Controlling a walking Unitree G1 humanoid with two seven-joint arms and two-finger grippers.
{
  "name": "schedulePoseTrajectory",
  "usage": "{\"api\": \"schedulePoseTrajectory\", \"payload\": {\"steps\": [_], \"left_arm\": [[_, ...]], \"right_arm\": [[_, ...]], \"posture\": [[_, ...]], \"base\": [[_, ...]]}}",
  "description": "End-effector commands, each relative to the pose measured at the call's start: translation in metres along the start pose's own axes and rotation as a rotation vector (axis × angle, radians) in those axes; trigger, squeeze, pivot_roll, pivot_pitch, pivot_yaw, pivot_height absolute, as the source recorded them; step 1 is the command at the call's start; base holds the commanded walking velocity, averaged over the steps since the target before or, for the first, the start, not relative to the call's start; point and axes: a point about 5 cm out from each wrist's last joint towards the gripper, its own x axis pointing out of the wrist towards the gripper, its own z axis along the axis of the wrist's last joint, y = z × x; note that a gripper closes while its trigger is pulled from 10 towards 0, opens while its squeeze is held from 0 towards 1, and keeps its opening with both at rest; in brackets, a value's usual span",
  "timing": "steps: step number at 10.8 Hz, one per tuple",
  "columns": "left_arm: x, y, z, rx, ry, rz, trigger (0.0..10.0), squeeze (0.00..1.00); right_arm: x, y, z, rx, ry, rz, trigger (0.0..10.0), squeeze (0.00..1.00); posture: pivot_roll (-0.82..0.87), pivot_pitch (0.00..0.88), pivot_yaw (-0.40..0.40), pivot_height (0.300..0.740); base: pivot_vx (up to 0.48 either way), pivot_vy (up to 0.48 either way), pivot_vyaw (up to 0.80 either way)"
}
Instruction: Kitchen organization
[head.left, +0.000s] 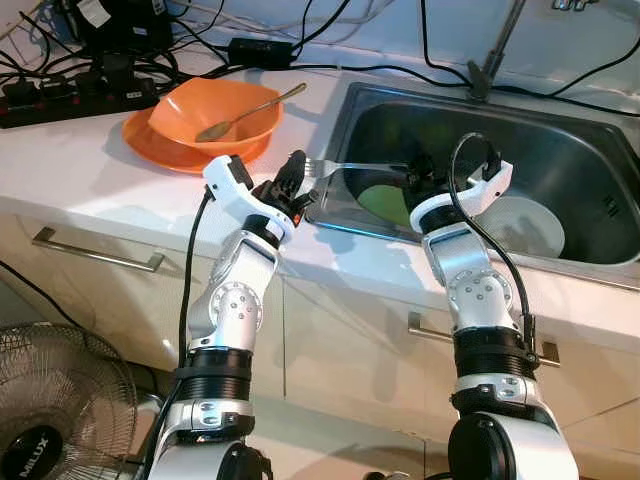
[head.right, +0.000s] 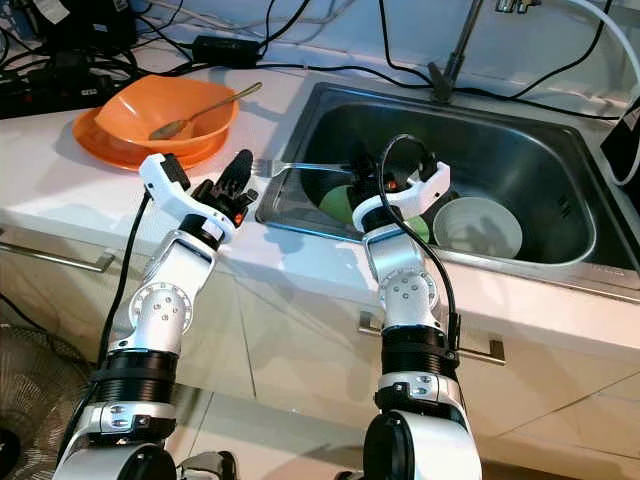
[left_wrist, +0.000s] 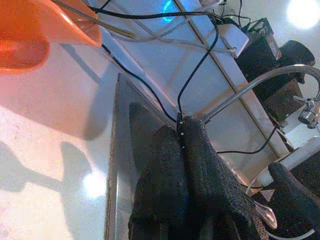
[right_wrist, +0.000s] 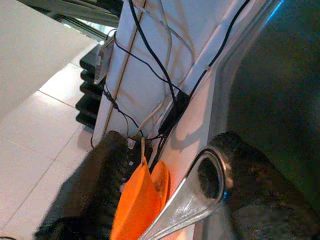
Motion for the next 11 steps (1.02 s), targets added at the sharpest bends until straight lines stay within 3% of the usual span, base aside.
{"api": "schedulePoseTrajectory", "payload": {"steps": [1, 11], "left_arm": [[0.0024, -0.0089, -0.0019, -0.039, -0.019, -0.027, 10.0, 0.0], [0.0026, -0.0065, -0.0019, -0.048, -0.023, -0.006, 10.0, 0.0]], "right_arm": [[-0.0051, 0.0023, -0.0242, 0.075, 0.029, 0.0, 0.0, 0.0], [-0.0057, 0.0028, -0.0236, 0.107, 0.022, 0.007, 0.0, 0.0]], "posture": [[0.08, 0.066, -0.044, 0.74], [0.08, 0.064, -0.043, 0.74]], "base": [[0.0, 0.0, 0.0], [0.0, 0.0, 0.0]]}}
